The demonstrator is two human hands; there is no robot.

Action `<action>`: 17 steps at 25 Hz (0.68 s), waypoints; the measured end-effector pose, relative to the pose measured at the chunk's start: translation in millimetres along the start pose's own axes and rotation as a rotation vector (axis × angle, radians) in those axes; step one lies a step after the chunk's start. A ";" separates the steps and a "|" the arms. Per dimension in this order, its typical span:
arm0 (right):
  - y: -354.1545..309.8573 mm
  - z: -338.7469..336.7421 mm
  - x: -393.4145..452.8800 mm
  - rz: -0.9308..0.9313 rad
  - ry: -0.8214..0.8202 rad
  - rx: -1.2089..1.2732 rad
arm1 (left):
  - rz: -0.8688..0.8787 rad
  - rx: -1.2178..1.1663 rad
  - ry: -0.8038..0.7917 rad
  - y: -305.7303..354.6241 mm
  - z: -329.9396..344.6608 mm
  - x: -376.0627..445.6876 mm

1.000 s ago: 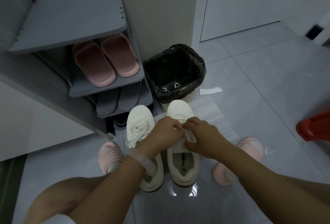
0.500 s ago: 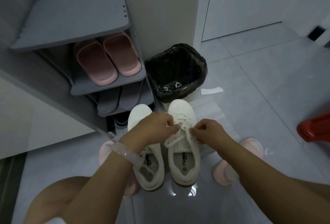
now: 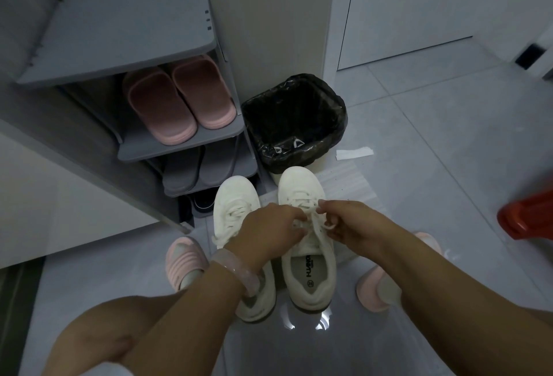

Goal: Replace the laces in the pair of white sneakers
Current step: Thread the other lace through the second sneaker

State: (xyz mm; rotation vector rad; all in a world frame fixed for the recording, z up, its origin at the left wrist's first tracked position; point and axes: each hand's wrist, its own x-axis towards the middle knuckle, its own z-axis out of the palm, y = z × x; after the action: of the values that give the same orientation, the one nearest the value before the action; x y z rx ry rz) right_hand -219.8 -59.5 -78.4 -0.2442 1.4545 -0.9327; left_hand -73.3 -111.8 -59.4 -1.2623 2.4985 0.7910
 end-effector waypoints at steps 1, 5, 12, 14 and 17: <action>-0.1 -0.4 0.2 -0.013 0.018 -0.037 | 0.040 0.059 0.048 2.2 3.2 -0.1; -1.5 -4.1 -0.3 0.033 0.038 -0.245 | 0.083 0.208 0.187 8.6 24.9 1.5; -1.0 -17.1 -0.1 0.093 0.070 -0.456 | 0.042 -0.074 0.191 7.4 25.8 3.9; 0.1 -18.1 3.0 -0.165 0.123 -0.904 | 0.010 -0.113 0.173 10.1 26.2 2.5; -3.7 -20.0 4.9 -0.394 -0.123 -0.958 | -0.034 -0.161 0.191 14.6 29.1 3.6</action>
State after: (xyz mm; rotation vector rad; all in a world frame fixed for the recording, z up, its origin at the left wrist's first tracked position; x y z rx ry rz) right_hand -240.1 -57.5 -82.7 -1.3026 1.6739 -0.4358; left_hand -88.1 -90.9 -79.8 -1.4953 2.5966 0.9194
